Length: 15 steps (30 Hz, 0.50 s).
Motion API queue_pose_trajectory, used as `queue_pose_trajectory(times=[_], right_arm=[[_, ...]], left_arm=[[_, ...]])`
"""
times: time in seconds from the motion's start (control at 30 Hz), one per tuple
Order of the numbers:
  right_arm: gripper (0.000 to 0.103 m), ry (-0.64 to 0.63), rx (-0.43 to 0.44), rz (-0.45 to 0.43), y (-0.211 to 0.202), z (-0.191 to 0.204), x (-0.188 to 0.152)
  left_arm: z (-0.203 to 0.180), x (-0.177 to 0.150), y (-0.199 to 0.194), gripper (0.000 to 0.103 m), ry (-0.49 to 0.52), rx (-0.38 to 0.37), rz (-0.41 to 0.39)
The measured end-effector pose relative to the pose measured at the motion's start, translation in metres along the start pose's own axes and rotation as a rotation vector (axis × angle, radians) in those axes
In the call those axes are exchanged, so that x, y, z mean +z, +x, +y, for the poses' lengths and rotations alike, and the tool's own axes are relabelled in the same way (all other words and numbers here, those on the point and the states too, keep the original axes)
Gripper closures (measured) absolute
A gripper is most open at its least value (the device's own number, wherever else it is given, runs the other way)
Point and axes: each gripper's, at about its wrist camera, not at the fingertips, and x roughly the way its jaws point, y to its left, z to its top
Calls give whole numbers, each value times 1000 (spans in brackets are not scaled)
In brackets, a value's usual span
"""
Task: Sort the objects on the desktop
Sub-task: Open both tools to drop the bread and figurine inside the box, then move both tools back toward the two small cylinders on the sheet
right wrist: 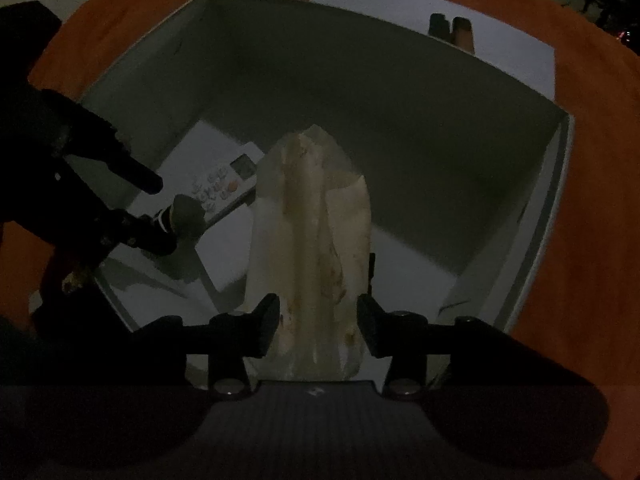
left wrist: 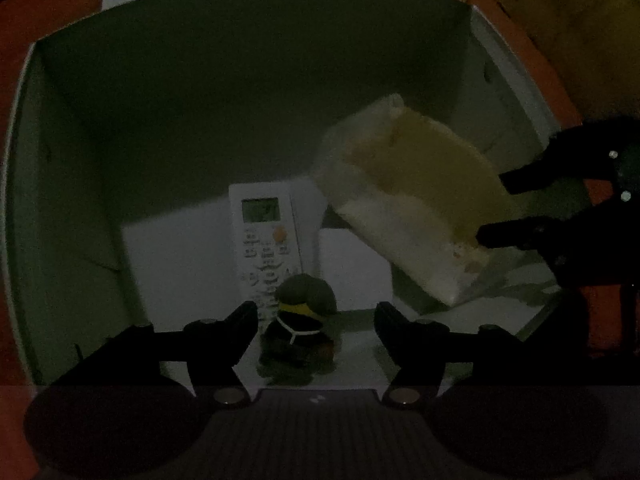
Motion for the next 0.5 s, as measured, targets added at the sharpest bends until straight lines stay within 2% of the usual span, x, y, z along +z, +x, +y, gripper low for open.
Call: queue_pose_trajectory(times=[0.07,0.17,0.2,0.23,0.4,0.5], right_arm=[[53,11,11,-8,-3,-1,0],[33,51,59,-38,-11,-5,4],[21,73,64,-48,-15,-7,6],[17,96,60,-59,-20,-9,10],[17,142,56,-132,-46,-24,33],[15,174,40,-194,-65,-36,50]], left_arm=[[-1,0,-4,25,1,8,-12],[-4,3,-12,22,18,7,-25],[-5,4,-15,21,20,7,-32],[-5,7,-20,17,16,5,-43],[0,26,-46,13,-18,-16,-108],[1,42,-64,7,-41,-25,-176]])
